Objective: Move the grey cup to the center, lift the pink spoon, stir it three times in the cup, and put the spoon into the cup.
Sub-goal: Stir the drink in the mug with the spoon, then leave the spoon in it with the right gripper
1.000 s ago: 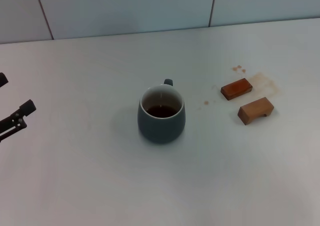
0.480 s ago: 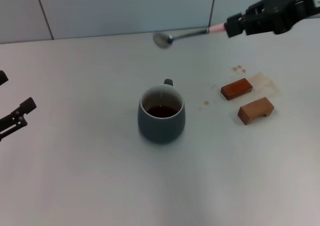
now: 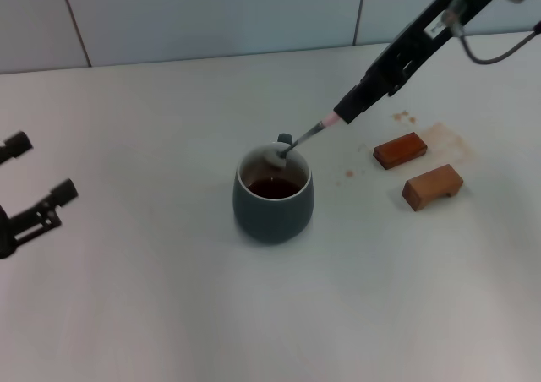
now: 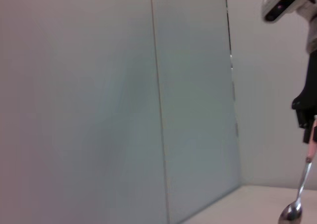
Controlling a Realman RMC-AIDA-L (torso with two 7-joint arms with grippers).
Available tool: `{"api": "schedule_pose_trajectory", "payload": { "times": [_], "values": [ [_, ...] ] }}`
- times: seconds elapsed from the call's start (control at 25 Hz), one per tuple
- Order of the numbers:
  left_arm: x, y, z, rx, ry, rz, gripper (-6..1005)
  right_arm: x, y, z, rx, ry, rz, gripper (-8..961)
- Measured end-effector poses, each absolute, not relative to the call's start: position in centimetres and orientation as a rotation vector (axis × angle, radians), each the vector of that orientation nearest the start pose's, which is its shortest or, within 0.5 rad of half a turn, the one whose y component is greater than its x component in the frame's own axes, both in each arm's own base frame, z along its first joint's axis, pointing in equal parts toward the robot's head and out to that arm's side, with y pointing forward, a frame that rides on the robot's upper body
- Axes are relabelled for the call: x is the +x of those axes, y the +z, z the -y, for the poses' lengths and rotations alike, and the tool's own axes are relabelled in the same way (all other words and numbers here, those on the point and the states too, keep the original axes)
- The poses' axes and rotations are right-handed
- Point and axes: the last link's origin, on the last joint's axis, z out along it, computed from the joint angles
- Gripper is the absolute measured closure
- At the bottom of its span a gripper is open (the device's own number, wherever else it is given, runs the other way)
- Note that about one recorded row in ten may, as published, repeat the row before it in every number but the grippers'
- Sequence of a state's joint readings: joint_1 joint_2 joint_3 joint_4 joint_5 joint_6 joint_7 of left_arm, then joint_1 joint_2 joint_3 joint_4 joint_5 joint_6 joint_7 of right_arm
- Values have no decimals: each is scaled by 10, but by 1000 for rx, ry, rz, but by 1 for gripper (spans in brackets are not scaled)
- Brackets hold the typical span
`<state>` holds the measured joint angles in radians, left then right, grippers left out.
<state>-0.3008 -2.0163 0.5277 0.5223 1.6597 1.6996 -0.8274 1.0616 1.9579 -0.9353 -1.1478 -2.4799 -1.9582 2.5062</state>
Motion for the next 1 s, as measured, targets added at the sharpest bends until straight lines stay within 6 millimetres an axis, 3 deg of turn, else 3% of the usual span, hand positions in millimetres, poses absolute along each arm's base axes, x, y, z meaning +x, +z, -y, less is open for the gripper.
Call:
{"api": "schedule_pose_trajectory", "payload": {
  "times": [0.68,1.0],
  "values": [
    [-322,31,-267,-2572,-796,369,157,69,10,-416,-2815,-585,-888,838],
    [-321,28,-267,-2592,-783,376,157,59,-3,-424,-2762,-634,-808,837]
  ]
}}
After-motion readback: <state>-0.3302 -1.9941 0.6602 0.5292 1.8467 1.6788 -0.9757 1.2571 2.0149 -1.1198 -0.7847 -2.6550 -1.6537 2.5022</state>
